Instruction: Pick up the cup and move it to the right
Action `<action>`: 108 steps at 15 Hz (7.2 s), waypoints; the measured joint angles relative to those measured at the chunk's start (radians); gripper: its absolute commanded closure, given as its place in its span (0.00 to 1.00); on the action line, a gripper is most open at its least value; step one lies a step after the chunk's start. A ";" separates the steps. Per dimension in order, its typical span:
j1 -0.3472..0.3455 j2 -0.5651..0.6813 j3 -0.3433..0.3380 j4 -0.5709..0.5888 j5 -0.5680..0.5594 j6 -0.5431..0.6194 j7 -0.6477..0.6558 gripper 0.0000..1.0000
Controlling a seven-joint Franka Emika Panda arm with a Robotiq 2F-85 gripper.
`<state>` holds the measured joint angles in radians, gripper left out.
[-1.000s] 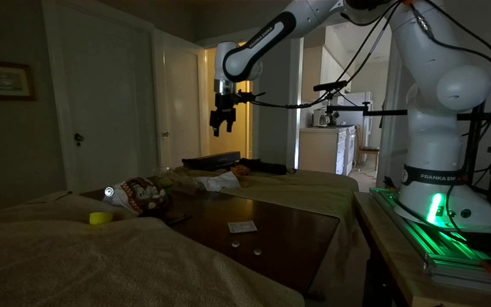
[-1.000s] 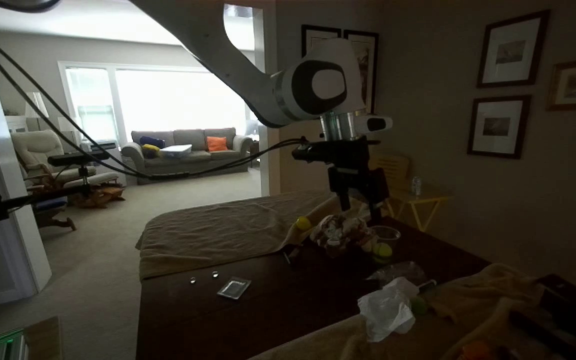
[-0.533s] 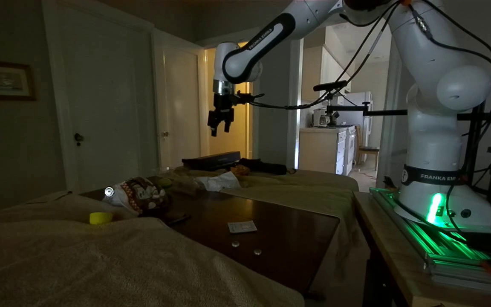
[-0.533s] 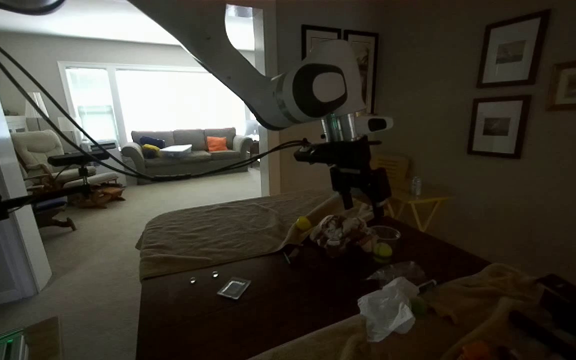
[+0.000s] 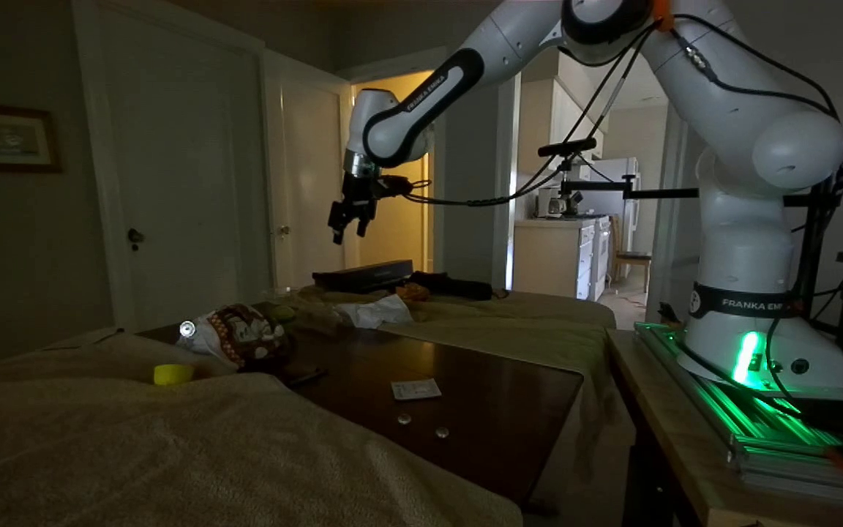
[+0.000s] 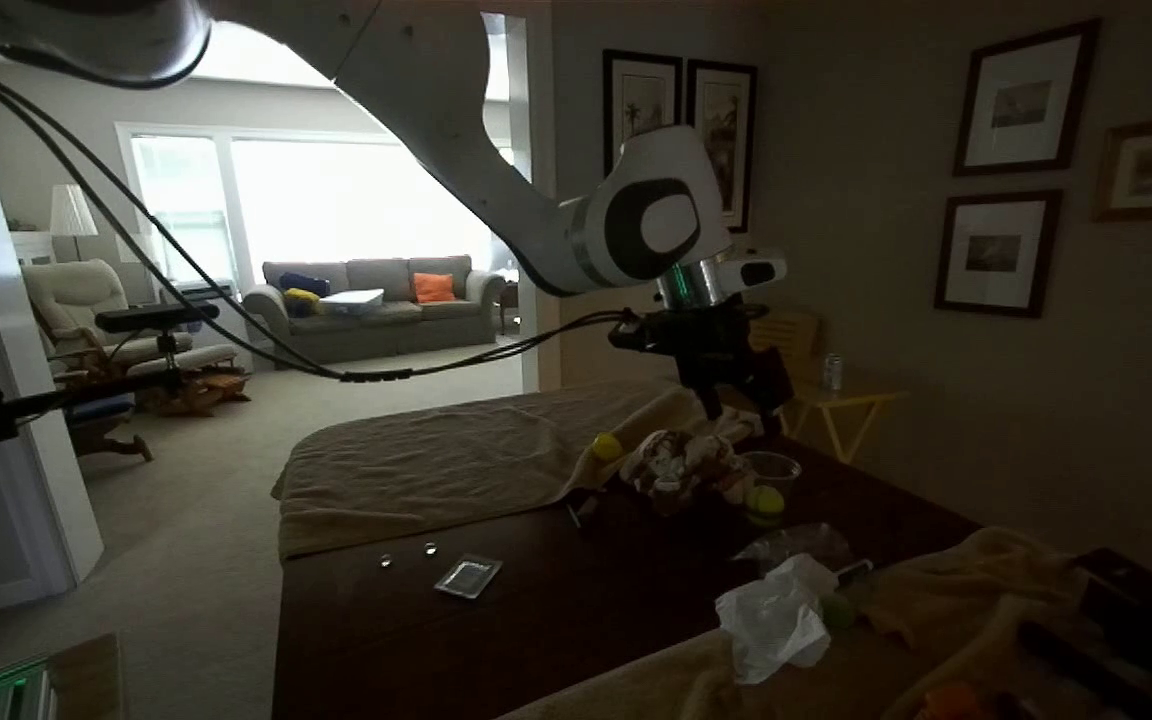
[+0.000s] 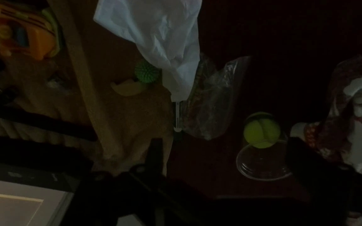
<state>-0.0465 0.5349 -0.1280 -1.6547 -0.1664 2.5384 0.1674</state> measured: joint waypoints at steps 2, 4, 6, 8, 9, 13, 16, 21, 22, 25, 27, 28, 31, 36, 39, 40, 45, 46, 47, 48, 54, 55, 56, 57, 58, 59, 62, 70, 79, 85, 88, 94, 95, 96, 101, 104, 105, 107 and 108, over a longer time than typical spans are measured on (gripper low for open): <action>0.004 0.046 0.000 0.064 0.001 0.000 0.003 0.00; 0.007 0.092 0.000 0.136 0.002 -0.008 0.017 0.00; 0.014 0.142 0.000 0.217 0.002 -0.039 0.039 0.00; 0.022 0.193 0.000 0.296 0.002 -0.081 0.061 0.00; 0.027 0.219 0.000 0.334 0.003 -0.100 0.073 0.00; 0.040 0.323 0.000 0.487 0.010 -0.174 0.128 0.00; 0.043 0.400 -0.001 0.615 0.023 -0.248 0.168 0.00; 0.038 0.522 -0.005 0.821 0.035 -0.379 0.226 0.00; 0.036 0.547 -0.007 0.861 0.035 -0.403 0.233 0.00; 0.032 0.613 -0.018 0.964 0.035 -0.463 0.254 0.00; 0.027 0.647 -0.023 1.014 0.035 -0.487 0.267 0.00; 0.024 0.662 -0.024 1.035 0.035 -0.494 0.273 0.00; 0.017 0.695 -0.025 1.078 0.035 -0.494 0.290 0.00; 0.014 0.725 -0.026 1.111 0.035 -0.494 0.326 0.00; 0.015 0.737 -0.029 1.118 0.035 -0.493 0.361 0.00; 0.015 0.741 -0.031 1.120 0.035 -0.493 0.375 0.00; 0.016 0.747 -0.035 1.118 0.035 -0.493 0.401 0.00; 0.016 0.747 -0.035 1.118 0.035 -0.493 0.401 0.00; 0.015 0.747 -0.035 1.117 0.035 -0.493 0.401 0.00; 0.013 0.747 -0.035 1.116 0.035 -0.492 0.401 0.00; -0.008 0.751 -0.021 1.106 0.035 -0.456 0.394 0.00; -0.012 0.754 -0.014 1.106 0.035 -0.450 0.386 0.00; -0.016 0.757 -0.006 1.106 0.035 -0.445 0.377 0.00; -0.018 0.761 0.002 1.106 0.035 -0.442 0.367 0.00; -0.020 0.766 0.009 1.106 0.035 -0.439 0.357 0.00; -0.021 0.769 0.016 1.106 0.035 -0.439 0.347 0.00; -0.022 0.777 0.030 1.106 0.035 -0.439 0.325 0.00; -0.022 0.778 0.035 1.106 0.035 -0.439 0.312 0.00; -0.023 0.790 0.034 1.106 0.035 -0.335 0.317 0.00; -0.019 0.805 0.020 1.106 0.033 -0.230 0.317 0.00; -0.019 0.818 0.005 1.106 0.033 -0.229 0.317 0.00; -0.019 0.836 -0.022 1.106 0.032 -0.229 0.317 0.30; -0.018 0.839 -0.025 1.106 0.032 -0.229 0.317 0.38; -0.018 0.841 -0.029 1.106 0.032 -0.229 0.317 0.45; -0.015 0.846 -0.038 1.106 0.032 -0.229 0.317 0.81; -0.014 0.847 -0.040 1.106 0.032 -0.229 0.317 1.00; -0.014 0.847 -0.041 1.106 0.032 -0.229 0.317 1.00; -0.013 0.846 -0.041 1.111 0.033 -0.222 0.320 0.99; -0.012 0.844 -0.041 1.112 0.033 -0.221 0.321 0.98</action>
<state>-0.0589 1.3789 -0.1695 -0.5428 -0.1339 2.3172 0.4883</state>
